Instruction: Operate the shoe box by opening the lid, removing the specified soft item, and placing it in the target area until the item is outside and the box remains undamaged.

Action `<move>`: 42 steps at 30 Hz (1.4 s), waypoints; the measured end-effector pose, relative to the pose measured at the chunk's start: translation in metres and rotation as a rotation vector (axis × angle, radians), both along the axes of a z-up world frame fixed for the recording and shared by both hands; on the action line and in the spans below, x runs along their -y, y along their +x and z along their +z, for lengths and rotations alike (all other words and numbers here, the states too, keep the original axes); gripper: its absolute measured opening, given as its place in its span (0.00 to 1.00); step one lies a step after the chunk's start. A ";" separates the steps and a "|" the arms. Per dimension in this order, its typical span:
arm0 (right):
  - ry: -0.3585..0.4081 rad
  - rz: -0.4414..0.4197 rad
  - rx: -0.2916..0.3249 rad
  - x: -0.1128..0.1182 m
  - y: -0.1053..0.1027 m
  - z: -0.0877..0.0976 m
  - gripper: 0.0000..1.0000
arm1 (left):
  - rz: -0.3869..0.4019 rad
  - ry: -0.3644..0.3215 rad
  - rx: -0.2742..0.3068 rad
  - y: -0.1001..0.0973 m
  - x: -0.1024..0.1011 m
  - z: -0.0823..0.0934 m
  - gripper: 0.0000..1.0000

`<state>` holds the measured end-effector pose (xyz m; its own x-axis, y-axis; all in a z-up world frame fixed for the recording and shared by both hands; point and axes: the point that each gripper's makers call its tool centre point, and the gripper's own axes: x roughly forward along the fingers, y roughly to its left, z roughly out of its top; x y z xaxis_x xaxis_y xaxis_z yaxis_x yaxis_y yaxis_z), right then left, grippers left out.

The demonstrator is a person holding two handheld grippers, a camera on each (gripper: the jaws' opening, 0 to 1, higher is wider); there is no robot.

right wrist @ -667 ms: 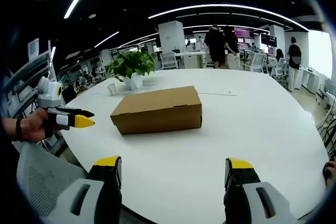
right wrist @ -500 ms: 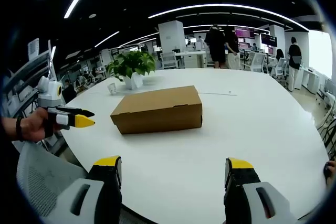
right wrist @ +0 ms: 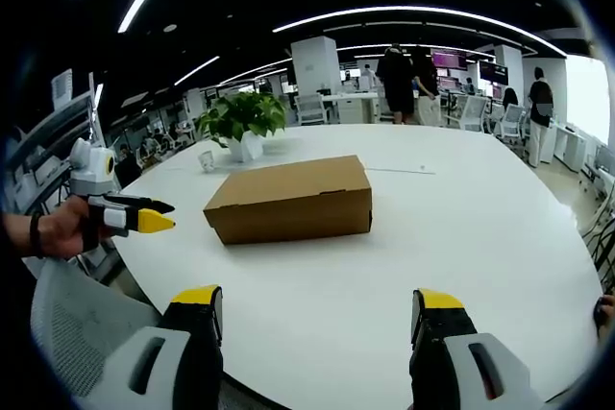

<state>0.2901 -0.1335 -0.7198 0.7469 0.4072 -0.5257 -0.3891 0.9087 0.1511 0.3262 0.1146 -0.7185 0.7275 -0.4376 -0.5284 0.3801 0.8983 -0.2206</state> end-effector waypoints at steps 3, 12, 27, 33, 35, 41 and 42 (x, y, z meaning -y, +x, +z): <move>-0.001 0.001 -0.001 0.000 0.000 0.000 0.80 | -0.001 0.000 0.000 0.000 0.000 0.000 0.74; 0.002 -0.002 0.000 0.000 0.000 0.000 0.80 | 0.001 -0.001 -0.001 0.000 0.000 0.000 0.74; 0.003 0.000 -0.002 0.000 -0.001 0.000 0.80 | 0.005 -0.002 -0.001 -0.002 0.000 0.001 0.73; 0.001 0.001 -0.004 0.000 -0.001 0.000 0.79 | 0.004 -0.001 -0.001 -0.001 0.000 0.000 0.73; 0.001 0.001 -0.005 -0.001 -0.001 -0.001 0.79 | 0.004 -0.002 -0.001 -0.001 0.000 0.000 0.73; -0.001 0.003 -0.009 -0.001 -0.001 -0.002 0.79 | 0.008 -0.005 -0.002 -0.001 -0.001 0.000 0.73; 0.000 0.001 -0.010 -0.001 -0.001 -0.002 0.79 | 0.008 -0.007 -0.003 0.000 -0.002 -0.001 0.73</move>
